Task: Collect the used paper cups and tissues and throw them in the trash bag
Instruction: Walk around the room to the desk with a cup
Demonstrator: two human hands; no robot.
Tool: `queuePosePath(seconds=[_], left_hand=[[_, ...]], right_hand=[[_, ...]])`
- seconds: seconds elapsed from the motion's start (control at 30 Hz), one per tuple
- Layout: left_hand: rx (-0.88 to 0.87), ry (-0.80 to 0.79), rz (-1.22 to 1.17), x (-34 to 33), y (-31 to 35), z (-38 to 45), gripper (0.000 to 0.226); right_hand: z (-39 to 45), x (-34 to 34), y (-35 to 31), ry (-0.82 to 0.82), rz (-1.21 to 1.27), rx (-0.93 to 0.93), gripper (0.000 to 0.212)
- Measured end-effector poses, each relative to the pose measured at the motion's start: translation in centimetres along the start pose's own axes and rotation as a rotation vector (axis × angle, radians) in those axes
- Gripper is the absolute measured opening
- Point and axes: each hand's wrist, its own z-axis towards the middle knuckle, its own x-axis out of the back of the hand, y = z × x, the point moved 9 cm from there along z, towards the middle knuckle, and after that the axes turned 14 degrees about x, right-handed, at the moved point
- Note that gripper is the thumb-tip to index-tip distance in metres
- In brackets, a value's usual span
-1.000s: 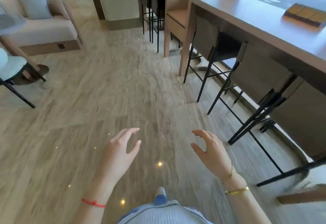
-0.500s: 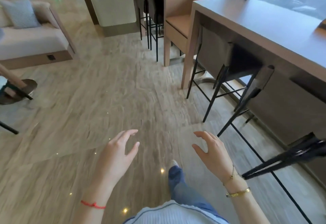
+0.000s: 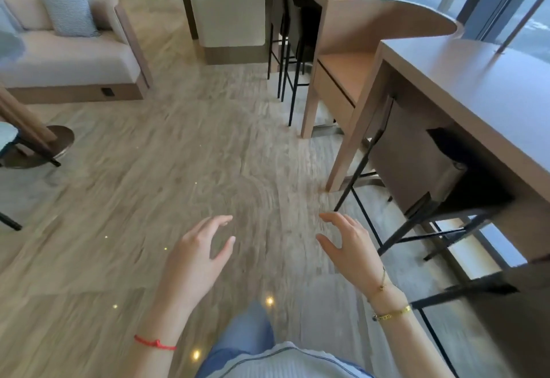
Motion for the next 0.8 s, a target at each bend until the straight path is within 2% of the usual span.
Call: queuePosePath(seconds=[0.2, 0.57, 0.8], left_hand=[[0.017, 0.006, 0.007, -1.8, 0.7, 12.8, 0.033], [-0.022, 0.011, 0.027, -0.9, 3.3, 41.9, 0.032], [-0.055, -0.024, 0.066, -1.7, 4.9, 56.8, 0.031]], right_hand=[[12.6, -1.5, 4.2, -0.016, 0.017, 0.015, 0.041], [40.4, -1.9, 9.5, 0.011, -0.005, 0.015, 0.04], [53.4, -2.4, 13.4, 0.026, 0.003, -0.018, 0.04]])
